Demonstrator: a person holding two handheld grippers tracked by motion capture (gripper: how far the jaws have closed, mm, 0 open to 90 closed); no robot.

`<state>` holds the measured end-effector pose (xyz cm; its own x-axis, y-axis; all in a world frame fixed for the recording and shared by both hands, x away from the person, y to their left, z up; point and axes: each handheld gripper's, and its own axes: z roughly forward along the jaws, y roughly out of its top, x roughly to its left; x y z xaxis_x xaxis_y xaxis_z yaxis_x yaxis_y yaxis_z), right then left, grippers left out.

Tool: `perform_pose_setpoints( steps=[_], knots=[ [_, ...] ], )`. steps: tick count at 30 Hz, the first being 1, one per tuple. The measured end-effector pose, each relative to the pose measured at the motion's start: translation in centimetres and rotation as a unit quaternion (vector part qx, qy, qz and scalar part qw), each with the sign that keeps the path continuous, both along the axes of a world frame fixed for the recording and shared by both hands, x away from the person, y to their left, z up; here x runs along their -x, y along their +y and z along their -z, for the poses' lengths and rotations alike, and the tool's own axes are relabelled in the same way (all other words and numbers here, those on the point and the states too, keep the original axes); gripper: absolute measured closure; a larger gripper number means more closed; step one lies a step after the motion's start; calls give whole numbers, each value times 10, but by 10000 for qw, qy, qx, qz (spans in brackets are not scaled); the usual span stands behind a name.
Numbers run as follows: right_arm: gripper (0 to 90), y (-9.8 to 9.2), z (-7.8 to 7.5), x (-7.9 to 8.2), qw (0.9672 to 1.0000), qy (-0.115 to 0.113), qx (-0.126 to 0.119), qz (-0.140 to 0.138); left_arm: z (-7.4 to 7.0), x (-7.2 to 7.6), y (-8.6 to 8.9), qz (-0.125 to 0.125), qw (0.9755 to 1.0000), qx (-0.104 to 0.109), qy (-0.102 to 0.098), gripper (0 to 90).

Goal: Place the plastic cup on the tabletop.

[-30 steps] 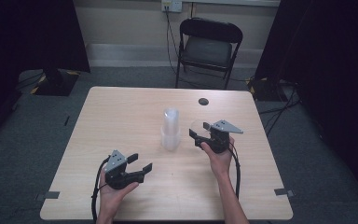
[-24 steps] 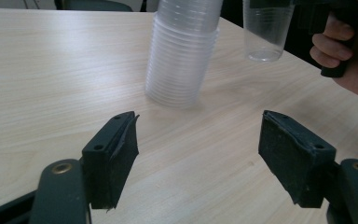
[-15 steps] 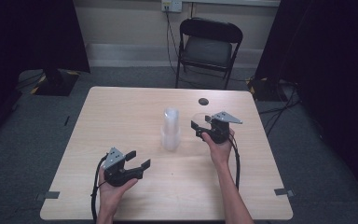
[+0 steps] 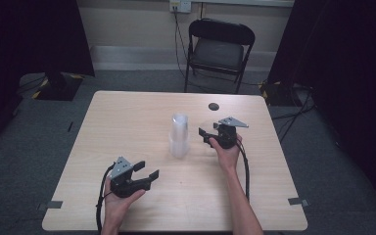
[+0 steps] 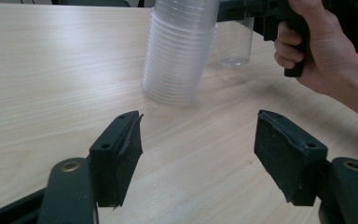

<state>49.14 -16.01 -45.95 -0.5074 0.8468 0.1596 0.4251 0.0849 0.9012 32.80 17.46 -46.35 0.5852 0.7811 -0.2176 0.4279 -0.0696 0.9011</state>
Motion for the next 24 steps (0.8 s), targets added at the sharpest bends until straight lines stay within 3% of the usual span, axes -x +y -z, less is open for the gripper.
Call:
perform_pose_setpoints(
  steps=[7,10,16,24],
  knots=[
    [274,-1,6,-4,9999,98,5,25,1,2,3,-37,10000,30,3,318],
    [283,1,7,-2,9998,76,165,-4,2,2,2,-26,10000,31,19,318],
    [296,-3,9,2,9998,83,184,-37,3,2,1,-14,10000,38,23,312],
    [297,-2,10,11,9989,-25,464,-90,5,3,1,-43,10000,37,65,308]
  ],
)
